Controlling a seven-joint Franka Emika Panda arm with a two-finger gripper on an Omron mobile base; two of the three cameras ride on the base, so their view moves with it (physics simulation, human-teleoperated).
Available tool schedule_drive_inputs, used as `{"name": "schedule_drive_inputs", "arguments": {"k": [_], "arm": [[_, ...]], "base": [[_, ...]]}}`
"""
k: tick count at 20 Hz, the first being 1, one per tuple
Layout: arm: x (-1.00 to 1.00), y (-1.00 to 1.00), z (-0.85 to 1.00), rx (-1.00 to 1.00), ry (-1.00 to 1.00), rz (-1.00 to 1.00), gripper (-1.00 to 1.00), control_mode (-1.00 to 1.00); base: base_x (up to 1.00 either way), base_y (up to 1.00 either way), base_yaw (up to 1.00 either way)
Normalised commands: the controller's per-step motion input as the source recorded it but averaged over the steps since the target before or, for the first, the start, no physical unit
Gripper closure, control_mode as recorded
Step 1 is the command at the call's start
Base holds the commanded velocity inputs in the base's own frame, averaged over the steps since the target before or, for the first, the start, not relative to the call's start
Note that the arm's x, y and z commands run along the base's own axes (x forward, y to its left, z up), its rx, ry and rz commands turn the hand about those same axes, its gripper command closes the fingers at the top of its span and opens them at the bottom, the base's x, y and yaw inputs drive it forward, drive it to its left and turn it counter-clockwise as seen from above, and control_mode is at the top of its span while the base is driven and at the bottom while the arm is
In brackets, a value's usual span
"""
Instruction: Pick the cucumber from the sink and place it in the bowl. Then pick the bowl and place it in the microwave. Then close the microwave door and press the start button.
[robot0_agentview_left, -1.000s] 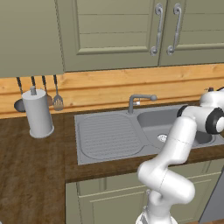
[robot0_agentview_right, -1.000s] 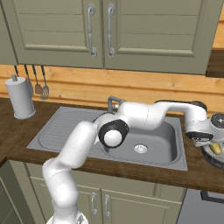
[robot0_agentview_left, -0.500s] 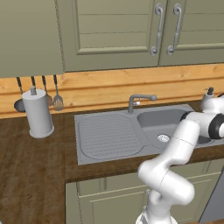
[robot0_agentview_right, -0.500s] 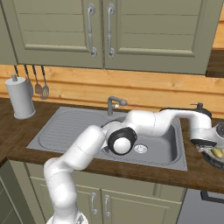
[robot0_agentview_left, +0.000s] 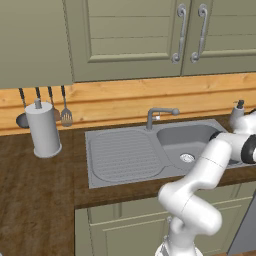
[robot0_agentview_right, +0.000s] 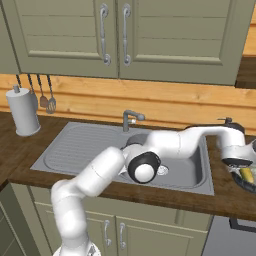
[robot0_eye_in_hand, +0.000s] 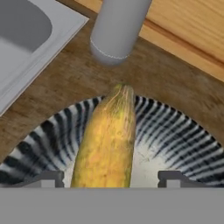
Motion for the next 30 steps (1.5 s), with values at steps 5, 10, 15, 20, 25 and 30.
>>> {"name": "schedule_drive_inputs", "arguments": {"k": [5, 10, 15, 20, 25, 30], "arm": [[0.06, 0.00, 0.03, 0.00, -0.02, 0.07, -1.00, -1.00], [-0.30, 0.56, 0.51, -0.04, -0.22, 0.00, -1.00, -1.00], [-0.67, 1.00, -0.33, -0.35, -0.03, -0.10, -1.00, -1.00], [-0.14, 0.84, 0.05, -0.70, -0.01, -0.18, -1.00, -1.00], [-0.08, 0.77, 0.63, -0.27, 0.18, -0.07, -1.00, -1.00], [0.00, 0.18, 0.73, 0.11, 0.43, 0.00, -1.00, -1.00]], "base": [[0.00, 0.00, 0.00], [0.00, 0.00, 0.00], [0.00, 0.00, 0.00], [0.00, 0.00, 0.00], [0.00, 0.00, 0.00], [0.00, 0.00, 0.00]]}}
